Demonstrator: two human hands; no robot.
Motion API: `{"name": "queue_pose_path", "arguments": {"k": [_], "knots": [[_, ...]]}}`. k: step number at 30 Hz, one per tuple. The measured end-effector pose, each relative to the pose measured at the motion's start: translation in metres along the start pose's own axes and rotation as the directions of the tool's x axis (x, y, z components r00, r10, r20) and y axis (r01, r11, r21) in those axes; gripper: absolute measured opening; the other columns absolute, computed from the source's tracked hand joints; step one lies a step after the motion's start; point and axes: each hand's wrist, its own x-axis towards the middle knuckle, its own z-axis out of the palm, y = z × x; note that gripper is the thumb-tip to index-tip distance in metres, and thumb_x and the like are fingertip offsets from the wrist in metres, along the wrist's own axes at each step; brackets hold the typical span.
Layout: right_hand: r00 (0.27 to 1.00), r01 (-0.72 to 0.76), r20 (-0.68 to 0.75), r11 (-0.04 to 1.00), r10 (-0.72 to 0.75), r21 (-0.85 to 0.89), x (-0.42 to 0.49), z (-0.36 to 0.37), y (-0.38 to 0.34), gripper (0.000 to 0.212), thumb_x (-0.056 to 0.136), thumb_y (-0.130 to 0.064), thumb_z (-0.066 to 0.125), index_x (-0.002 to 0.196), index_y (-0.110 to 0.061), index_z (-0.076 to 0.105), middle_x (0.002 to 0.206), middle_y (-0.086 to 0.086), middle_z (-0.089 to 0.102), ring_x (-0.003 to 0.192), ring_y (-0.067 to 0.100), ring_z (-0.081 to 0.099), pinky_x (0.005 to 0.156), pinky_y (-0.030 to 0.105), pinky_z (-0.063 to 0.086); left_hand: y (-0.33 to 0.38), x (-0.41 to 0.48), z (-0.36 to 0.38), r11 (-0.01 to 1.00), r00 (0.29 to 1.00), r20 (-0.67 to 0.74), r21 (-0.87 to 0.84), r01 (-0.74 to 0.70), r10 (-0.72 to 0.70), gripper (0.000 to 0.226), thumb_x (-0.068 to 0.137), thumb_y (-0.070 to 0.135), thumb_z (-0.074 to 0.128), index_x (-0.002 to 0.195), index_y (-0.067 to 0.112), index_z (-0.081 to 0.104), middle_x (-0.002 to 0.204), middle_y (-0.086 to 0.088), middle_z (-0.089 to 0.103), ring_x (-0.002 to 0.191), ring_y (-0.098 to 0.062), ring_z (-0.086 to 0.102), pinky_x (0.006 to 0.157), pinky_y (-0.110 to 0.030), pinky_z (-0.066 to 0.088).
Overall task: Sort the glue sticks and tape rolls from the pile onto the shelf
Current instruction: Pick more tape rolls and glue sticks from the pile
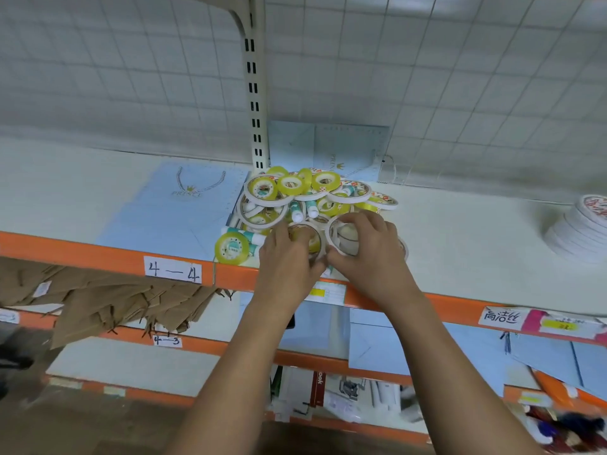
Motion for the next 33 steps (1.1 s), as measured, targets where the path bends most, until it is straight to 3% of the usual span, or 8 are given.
{"name": "queue_pose_path", "arguments": {"k": [6, 12, 17, 24, 33], "knots": [[0.999, -0.031, 0.02, 0.998, 0.032, -0.054, -0.002, -0.008, 0.002, 0.057, 0.072, -0.04, 0.071, 0.124, -0.02, 0.058, 0.131, 0.003, 0.052, 0.122, 0.028, 0.044, 0.104, 0.034, 0.033, 0.001, 0.004, -0.014, 0.998, 0.997, -0.079, -0.054, 0.013, -0.018, 0.06, 0.074, 0.057, 0.069, 0.118, 0.018, 0.06, 0.12, -0.01, 0.047, 0.117, -0.031, 0.04, 0.092, -0.046, 0.044], [0.993, -0.111, -0.032, 0.992, 0.109, -0.059, -0.019, -0.037, 0.025, 0.057, 0.072, -0.038, 0.071, 0.125, -0.021, 0.058, 0.131, 0.005, 0.049, 0.123, 0.028, 0.043, 0.106, 0.034, 0.031, 0.028, 0.003, -0.008, 0.989, 0.99, -0.046, -0.06, -0.133, 0.131, 0.059, 0.069, 0.061, 0.057, 0.113, 0.022, 0.059, 0.115, -0.003, 0.047, 0.114, -0.026, 0.042, 0.09, -0.038, 0.041], [0.975, -0.222, -0.046, 0.969, 0.218, -0.11, -0.045, -0.075, 0.067, 0.057, 0.072, -0.042, 0.068, 0.125, -0.024, 0.056, 0.13, 0.001, 0.05, 0.123, 0.026, 0.043, 0.104, 0.034, 0.033, 0.076, 0.01, 0.018, 0.962, 0.972, 0.018, -0.149, -0.228, 0.234, 0.053, 0.071, 0.053, 0.07, 0.114, 0.024, 0.061, 0.119, -0.003, 0.047, 0.115, -0.026, 0.041, 0.095, -0.038, 0.04], [0.937, -0.342, -0.126, 0.927, 0.325, -0.156, -0.064, -0.134, 0.132, 0.058, 0.072, -0.042, 0.067, 0.126, -0.025, 0.055, 0.131, 0.0, 0.049, 0.119, 0.027, 0.044, 0.101, 0.037, 0.037, 0.164, 0.021, 0.057, 0.909, 0.919, 0.089, -0.216, -0.357, 0.383, 0.047, 0.07, 0.051, 0.068, 0.112, 0.031, 0.059, 0.118, 0.004, 0.046, 0.113, -0.022, 0.042, 0.094, -0.038, 0.042], [0.957, -0.276, -0.14, 0.945, 0.254, -0.174, -0.04, -0.21, 0.225, 0.061, 0.071, -0.047, 0.065, 0.127, -0.027, 0.058, 0.132, 0.002, 0.05, 0.121, 0.029, 0.044, 0.103, 0.038, 0.038, 0.269, 0.06, 0.095, 0.887, 0.919, 0.11, -0.328, -0.325, 0.378, 0.042, 0.073, 0.046, 0.071, 0.112, 0.033, 0.06, 0.12, 0.006, 0.048, 0.12, -0.015, 0.039, 0.099, -0.033, 0.037]]}}
